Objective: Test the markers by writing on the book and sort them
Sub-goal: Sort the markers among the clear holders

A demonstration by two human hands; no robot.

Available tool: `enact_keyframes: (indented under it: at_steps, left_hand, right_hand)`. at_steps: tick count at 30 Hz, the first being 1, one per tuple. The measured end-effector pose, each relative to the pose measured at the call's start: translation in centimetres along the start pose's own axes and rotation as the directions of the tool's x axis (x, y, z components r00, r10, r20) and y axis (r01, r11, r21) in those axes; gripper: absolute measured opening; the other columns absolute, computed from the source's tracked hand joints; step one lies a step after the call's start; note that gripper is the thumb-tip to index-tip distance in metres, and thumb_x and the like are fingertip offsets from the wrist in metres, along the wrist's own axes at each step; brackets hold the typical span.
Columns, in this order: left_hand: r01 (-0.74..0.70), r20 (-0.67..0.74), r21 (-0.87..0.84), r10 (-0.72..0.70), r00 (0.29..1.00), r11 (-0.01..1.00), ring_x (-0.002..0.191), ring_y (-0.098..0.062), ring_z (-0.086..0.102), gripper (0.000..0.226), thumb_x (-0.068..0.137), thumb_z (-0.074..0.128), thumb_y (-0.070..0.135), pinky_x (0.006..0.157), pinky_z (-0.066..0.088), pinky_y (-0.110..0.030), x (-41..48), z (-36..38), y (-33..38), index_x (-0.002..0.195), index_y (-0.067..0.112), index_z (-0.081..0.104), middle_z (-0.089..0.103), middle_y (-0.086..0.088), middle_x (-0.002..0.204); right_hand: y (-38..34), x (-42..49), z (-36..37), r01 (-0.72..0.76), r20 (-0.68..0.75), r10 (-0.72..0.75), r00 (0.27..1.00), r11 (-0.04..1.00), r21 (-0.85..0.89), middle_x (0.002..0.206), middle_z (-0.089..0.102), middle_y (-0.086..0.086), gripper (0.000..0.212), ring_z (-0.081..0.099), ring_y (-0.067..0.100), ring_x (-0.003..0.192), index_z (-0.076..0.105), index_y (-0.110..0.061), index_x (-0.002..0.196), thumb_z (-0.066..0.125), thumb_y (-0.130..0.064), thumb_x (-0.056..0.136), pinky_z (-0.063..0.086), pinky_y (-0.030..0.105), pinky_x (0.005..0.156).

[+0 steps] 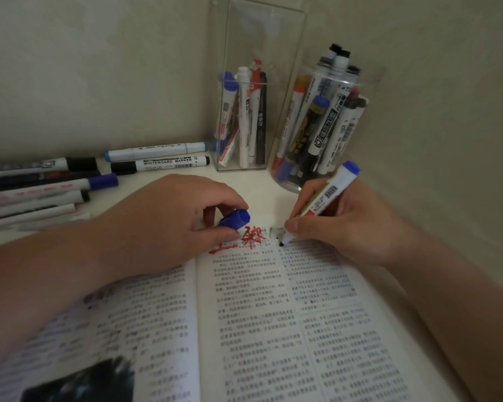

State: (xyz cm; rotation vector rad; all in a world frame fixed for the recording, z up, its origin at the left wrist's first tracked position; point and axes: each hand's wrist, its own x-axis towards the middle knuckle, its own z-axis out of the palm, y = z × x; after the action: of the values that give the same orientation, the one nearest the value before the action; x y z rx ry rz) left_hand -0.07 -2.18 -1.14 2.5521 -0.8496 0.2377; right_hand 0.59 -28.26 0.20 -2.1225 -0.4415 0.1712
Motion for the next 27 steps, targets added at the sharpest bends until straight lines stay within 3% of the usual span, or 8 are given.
enact_keyframes:
  at_steps: [5, 7, 9, 12, 15, 18, 22, 27]
  left_hand:
    - [-0.005, 0.006, -0.007, 0.005, 1.000, 1.000, 0.093, 0.003, 0.057, 0.032, 0.086, 0.071, 0.046, 0.072, 0.039, -0.007, 0.1, 0.0, -0.1, 0.117, 0.041, 0.067, 0.054, 0.042, 0.082]
    - [0.003, 0.002, -0.013, -0.003, 1.000, 1.000, 0.094, 0.003, 0.056, 0.034, 0.086, 0.070, 0.047, 0.075, 0.040, -0.007, 0.0, 0.1, -0.1, 0.119, 0.042, 0.066, 0.054, 0.043, 0.083]
    - [0.012, 0.006, -0.030, -0.012, 1.000, 0.999, 0.099, 0.004, 0.055, 0.038, 0.087, 0.070, 0.049, 0.080, 0.038, -0.006, -0.2, 0.1, -0.1, 0.124, 0.045, 0.062, 0.055, 0.044, 0.087]
    - [-0.015, 0.007, -0.050, 0.015, 1.000, 0.999, 0.108, 0.008, 0.048, 0.052, 0.088, 0.064, 0.059, 0.089, 0.030, -0.002, -0.4, -0.1, 0.4, 0.134, 0.057, 0.039, 0.053, 0.049, 0.110]
    - [0.022, 0.047, -0.160, -0.014, 0.999, 0.987, 0.114, 0.009, 0.043, 0.071, 0.085, 0.061, 0.061, 0.096, 0.022, -0.002, -0.5, -0.3, 1.0, 0.136, 0.072, 0.012, 0.056, 0.048, 0.113]
    - [0.031, 0.071, -0.215, -0.016, 0.997, 0.976, 0.116, 0.000, 0.045, 0.089, 0.083, 0.062, 0.060, 0.105, 0.029, -0.020, -0.4, -0.2, 1.3, 0.137, 0.074, -0.007, 0.060, 0.044, 0.110]
    - [0.027, 0.098, -0.225, -0.005, 0.995, 0.974, 0.116, 0.001, 0.043, 0.094, 0.086, 0.065, 0.054, 0.104, 0.029, -0.020, -0.4, -0.1, 1.2, 0.138, 0.073, -0.010, 0.061, 0.043, 0.109]
    - [0.063, 0.116, -0.260, -0.033, 0.993, 0.964, 0.114, 0.006, 0.047, 0.101, 0.086, 0.071, 0.049, 0.105, 0.029, -0.017, -0.4, -0.1, 1.1, 0.137, 0.074, -0.011, 0.064, 0.040, 0.103]
  right_hand:
    - [0.3, 0.3, -0.3, -0.005, -0.095, 0.007, 0.995, 1.000, 0.016, 0.060, 0.058, 0.015, 0.022, 0.056, 0.015, 0.057, 0.061, 0.000, 0.071, 0.078, -0.003, 0.083, 0.045, 0.031, 0.057]
    - [0.2, 0.2, -0.3, -0.004, -0.101, 0.005, 0.995, 1.000, 0.006, 0.060, 0.057, 0.016, 0.021, 0.056, 0.013, 0.056, 0.061, 0.002, 0.072, 0.078, -0.003, 0.082, 0.046, 0.029, 0.057]
    - [0.2, 0.0, 0.0, 0.046, -0.107, -0.034, 0.994, 0.993, 0.111, 0.059, 0.059, 0.003, 0.020, 0.056, 0.010, 0.055, 0.064, -0.002, 0.075, 0.082, -0.010, 0.079, 0.046, 0.022, 0.055]
    - [-0.6, -0.2, 0.6, 0.157, -0.122, -0.118, 0.986, 0.907, 0.391, 0.060, 0.060, -0.003, 0.019, 0.050, 0.006, 0.049, 0.069, -0.007, 0.084, 0.085, -0.008, 0.073, 0.041, 0.015, 0.049]
    - [-1.4, -0.5, 1.3, 0.216, -0.076, -0.205, 0.976, 0.851, 0.479, 0.060, 0.059, 0.001, 0.025, 0.045, 0.008, 0.047, 0.075, -0.012, 0.083, 0.087, -0.018, 0.062, 0.037, 0.018, 0.047]
    - [-1.9, -0.7, 2.0, 0.249, -0.081, -0.238, 0.968, 0.857, 0.452, 0.055, 0.057, -0.008, 0.020, 0.045, 0.003, 0.046, 0.072, -0.002, 0.082, 0.074, -0.018, 0.071, 0.037, 0.018, 0.048]
    - [-2.3, -1.0, 2.6, 0.265, -0.112, -0.243, 0.964, 0.917, 0.297, 0.059, 0.064, -0.009, 0.011, 0.058, 0.002, 0.052, 0.069, -0.002, 0.088, 0.065, -0.006, 0.080, 0.044, 0.011, 0.055]
    - [-2.3, -0.5, 3.5, 0.246, -0.109, -0.232, 0.967, 0.958, 0.149, 0.074, 0.064, 0.008, 0.021, 0.057, 0.035, 0.066, 0.068, -0.022, 0.093, 0.075, -0.035, 0.078, 0.051, 0.039, 0.061]
